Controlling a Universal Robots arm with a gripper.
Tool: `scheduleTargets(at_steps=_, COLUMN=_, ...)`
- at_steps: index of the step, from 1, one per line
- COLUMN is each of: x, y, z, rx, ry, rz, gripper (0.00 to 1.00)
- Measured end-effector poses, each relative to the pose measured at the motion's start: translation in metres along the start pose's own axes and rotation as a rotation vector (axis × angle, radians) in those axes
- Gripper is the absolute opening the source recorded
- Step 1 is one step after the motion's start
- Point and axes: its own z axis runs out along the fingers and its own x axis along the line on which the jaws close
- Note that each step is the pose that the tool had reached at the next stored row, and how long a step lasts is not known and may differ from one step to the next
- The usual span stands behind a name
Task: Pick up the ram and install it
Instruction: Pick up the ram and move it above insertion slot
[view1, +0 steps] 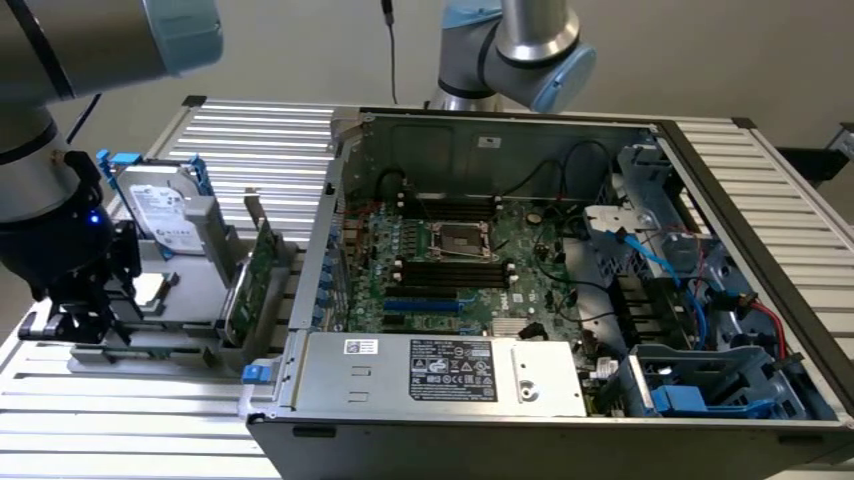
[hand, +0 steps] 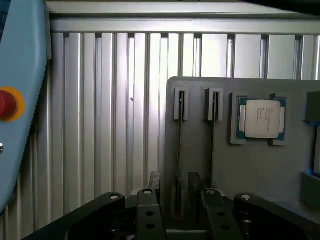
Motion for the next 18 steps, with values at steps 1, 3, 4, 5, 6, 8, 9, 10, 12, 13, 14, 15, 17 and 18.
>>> scheduleTargets(at_steps=1, x=0.0, y=-0.0001, z=0.0018, rx=0.0003, ry=0.0001, rz=-0.004, gripper=0.36)
scheduleTargets(at_steps=3, x=0.0, y=-0.0003, z=0.0054, rx=0.0005, ry=0.0005, rz=-0.014, gripper=0.36)
scheduleTargets(at_steps=4, x=0.0, y=-0.0003, z=0.0072, rx=0.0008, ry=0.0006, rz=-0.018, gripper=0.36)
scheduleTargets(at_steps=5, x=0.0, y=-0.0003, z=0.009, rx=0.0009, ry=0.0009, rz=-0.023, gripper=0.36)
scheduleTargets(at_steps=6, x=0.0, y=-0.0004, z=0.0107, rx=0.001, ry=0.001, rz=-0.027, gripper=0.36)
scheduleTargets(at_steps=8, x=-0.001, y=-0.0006, z=0.0145, rx=0.0015, ry=0.0014, rz=-0.037, gripper=0.36)
scheduleTargets(at_steps=9, x=-0.001, y=-0.0007, z=0.0163, rx=0.0016, ry=0.0016, rz=-0.041, gripper=0.36)
scheduleTargets(at_steps=10, x=-0.001, y=-0.0007, z=0.0182, rx=0.0017, ry=0.0017, rz=-0.046, gripper=0.36)
scheduleTargets(at_steps=12, x=-0.001, y=-0.0009, z=0.0218, rx=0.0021, ry=0.002, rz=-0.053, gripper=0.36)
scheduleTargets(at_steps=13, x=-0.001, y=-0.0009, z=0.0235, rx=0.0022, ry=0.0022, rz=-0.056, gripper=0.36)
scheduleTargets(at_steps=14, x=-0.001, y=-0.001, z=0.0254, rx=0.0024, ry=0.0022, rz=-0.059, gripper=0.36)
scheduleTargets(at_steps=15, x=-0.001, y=-0.0011, z=0.0272, rx=0.0025, ry=0.0023, rz=-0.061, gripper=0.36)
scheduleTargets(at_steps=17, x=-0.001, y=-0.0012, z=0.0309, rx=0.0028, ry=0.0025, rz=-0.065, gripper=0.36)
scheduleTargets(at_steps=18, x=-0.001, y=-0.0013, z=0.0327, rx=0.003, ry=0.0025, rz=-0.066, gripper=0.36)
